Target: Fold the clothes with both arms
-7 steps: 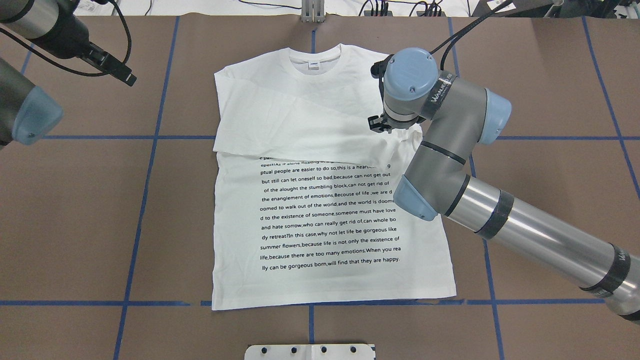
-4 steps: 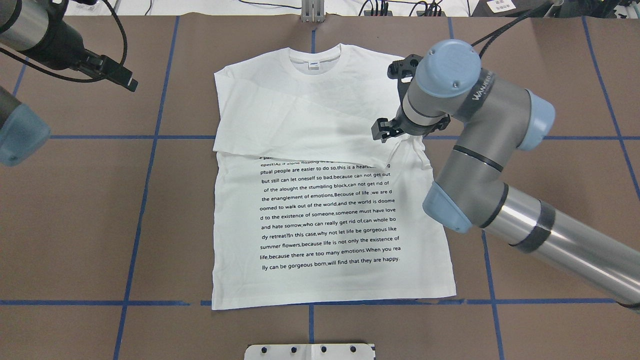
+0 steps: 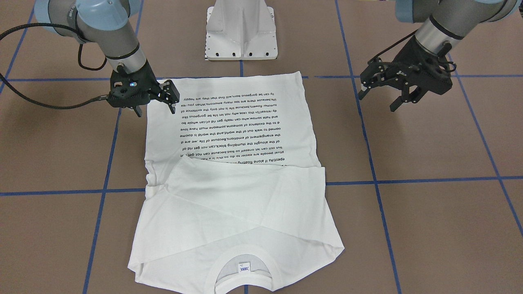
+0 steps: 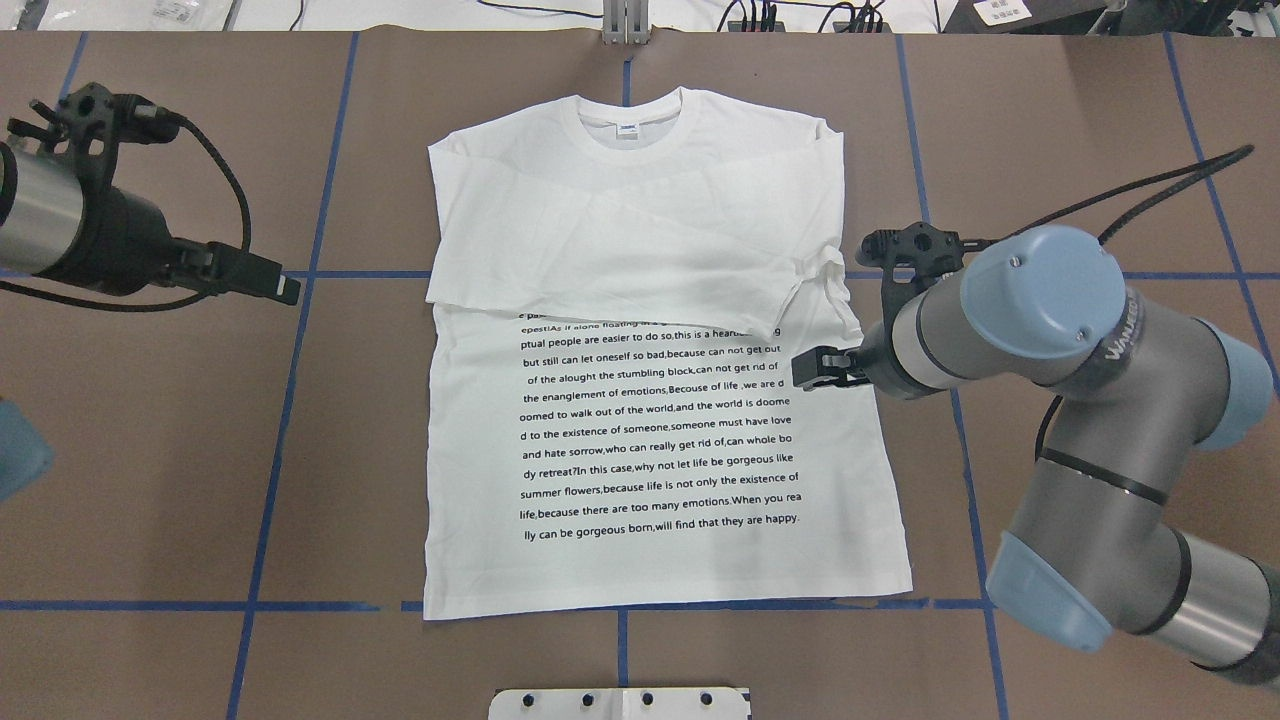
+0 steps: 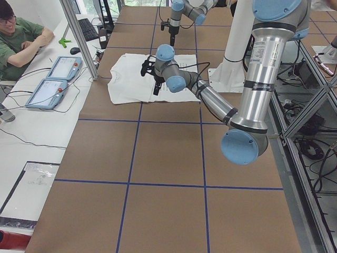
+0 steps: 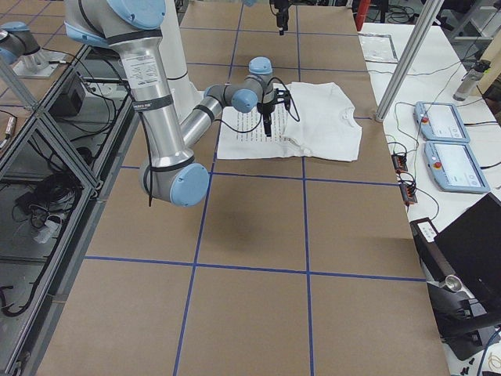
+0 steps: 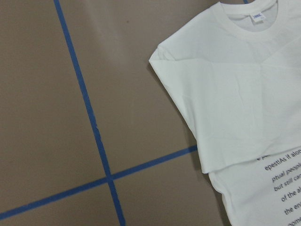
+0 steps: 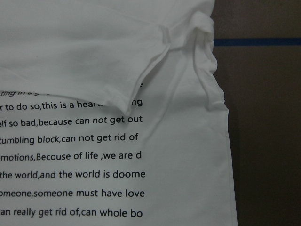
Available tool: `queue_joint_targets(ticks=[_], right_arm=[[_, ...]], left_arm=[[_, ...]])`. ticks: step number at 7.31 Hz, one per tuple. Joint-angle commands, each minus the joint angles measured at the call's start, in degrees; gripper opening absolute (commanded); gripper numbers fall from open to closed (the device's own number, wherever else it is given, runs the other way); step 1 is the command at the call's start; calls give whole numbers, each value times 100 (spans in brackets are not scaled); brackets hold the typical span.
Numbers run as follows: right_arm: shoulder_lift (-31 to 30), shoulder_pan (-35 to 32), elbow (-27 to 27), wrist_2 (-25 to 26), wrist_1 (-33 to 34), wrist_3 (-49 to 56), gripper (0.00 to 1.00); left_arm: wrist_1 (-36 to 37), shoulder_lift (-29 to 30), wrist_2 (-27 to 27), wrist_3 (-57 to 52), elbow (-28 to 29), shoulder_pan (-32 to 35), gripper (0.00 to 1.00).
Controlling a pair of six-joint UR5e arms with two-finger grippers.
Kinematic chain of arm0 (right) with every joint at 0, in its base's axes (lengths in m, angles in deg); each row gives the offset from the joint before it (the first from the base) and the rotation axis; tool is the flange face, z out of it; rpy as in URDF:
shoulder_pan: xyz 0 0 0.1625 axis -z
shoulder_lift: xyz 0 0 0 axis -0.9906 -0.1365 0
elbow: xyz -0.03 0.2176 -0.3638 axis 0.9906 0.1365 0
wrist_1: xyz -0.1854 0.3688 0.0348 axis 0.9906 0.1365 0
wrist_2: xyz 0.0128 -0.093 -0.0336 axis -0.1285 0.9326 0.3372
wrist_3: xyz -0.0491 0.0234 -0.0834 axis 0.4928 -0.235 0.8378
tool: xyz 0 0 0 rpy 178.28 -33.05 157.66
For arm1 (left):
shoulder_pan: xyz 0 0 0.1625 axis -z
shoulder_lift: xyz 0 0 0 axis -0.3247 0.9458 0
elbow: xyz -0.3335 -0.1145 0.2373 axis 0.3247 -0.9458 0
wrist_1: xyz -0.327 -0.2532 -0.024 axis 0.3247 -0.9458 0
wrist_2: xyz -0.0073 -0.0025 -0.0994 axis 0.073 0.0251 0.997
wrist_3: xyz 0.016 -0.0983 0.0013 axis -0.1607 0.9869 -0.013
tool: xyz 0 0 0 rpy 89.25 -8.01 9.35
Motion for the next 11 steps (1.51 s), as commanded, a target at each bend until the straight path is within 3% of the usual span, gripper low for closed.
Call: queue_joint_targets(ticks=[1,4,5,7,10,11], right_arm=[[-1003,717,-254,572,-1250,-812,100],[-1470,886,-543,626,-1166,-833,100],[-1760,895,-841,626,-991,-781,100],[-1964,991,-871,669,-928,-763,100],[-1983,1009,-879,723,-928,-763,100],[-1983,1009,-879,723,-928,-763,100]], left_arm=[[-830,-370,-822,1298,-88,-1121,100],[-779,-354,-2377,2801,-10,-2958,100],[-622,-345,-2555,2997,17,-3233,100],[-104,-83,-2802,3147,113,-3586,97],[47,-55,-2856,3245,237,-3903,65],[56,-46,-2864,3245,289,-3921,65]])
